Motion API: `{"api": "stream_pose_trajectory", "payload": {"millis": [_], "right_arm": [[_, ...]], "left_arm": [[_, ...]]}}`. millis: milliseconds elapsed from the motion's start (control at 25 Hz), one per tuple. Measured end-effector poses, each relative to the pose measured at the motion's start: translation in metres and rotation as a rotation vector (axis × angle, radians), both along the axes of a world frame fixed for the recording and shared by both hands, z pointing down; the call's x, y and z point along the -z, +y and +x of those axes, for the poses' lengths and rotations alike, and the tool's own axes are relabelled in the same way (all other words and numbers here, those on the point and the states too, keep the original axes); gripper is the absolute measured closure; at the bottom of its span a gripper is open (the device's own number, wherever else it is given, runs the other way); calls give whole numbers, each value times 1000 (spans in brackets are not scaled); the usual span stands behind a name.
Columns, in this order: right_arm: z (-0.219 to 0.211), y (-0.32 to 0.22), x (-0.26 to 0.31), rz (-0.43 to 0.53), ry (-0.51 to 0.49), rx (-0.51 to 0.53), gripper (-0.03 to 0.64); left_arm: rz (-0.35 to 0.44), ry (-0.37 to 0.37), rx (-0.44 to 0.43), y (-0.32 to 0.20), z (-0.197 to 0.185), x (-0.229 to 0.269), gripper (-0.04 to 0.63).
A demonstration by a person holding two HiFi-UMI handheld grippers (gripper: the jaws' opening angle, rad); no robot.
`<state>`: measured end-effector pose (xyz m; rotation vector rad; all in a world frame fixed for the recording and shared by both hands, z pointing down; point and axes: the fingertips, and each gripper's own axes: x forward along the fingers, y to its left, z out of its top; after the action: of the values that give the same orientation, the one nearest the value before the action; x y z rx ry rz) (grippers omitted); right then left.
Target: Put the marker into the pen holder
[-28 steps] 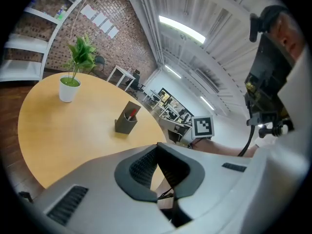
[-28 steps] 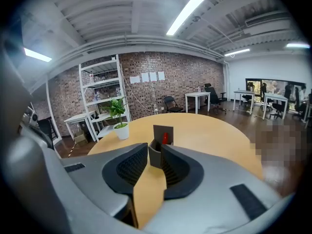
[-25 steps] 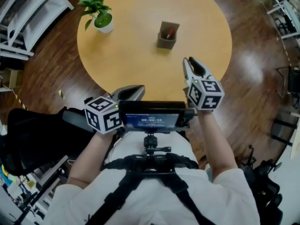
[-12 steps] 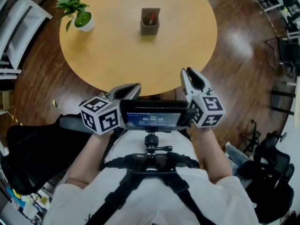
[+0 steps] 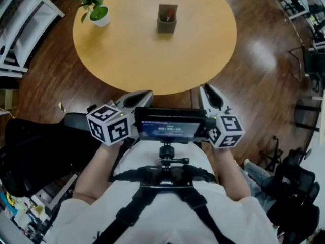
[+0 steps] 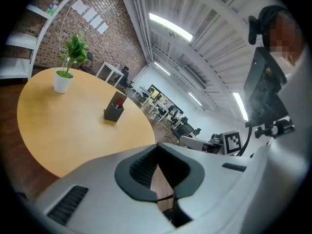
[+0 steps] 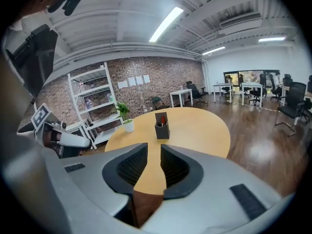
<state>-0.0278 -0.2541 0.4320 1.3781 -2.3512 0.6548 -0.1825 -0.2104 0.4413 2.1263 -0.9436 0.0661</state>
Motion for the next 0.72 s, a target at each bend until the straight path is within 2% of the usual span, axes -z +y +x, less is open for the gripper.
{"api": "stream_pose_trajectory", "payload": {"millis": [160,360,720], "right_arm": [[11,33,6,21,-9,35,540],[48,88,2,52,-10,60,540],[116,206,-9,65,-40,82,540]], "left_arm": [[13,-8,24,29,15,-1,601],[34,-11,39,76,55,0,601],[40,-37,31,198,134,-7,601]]}}
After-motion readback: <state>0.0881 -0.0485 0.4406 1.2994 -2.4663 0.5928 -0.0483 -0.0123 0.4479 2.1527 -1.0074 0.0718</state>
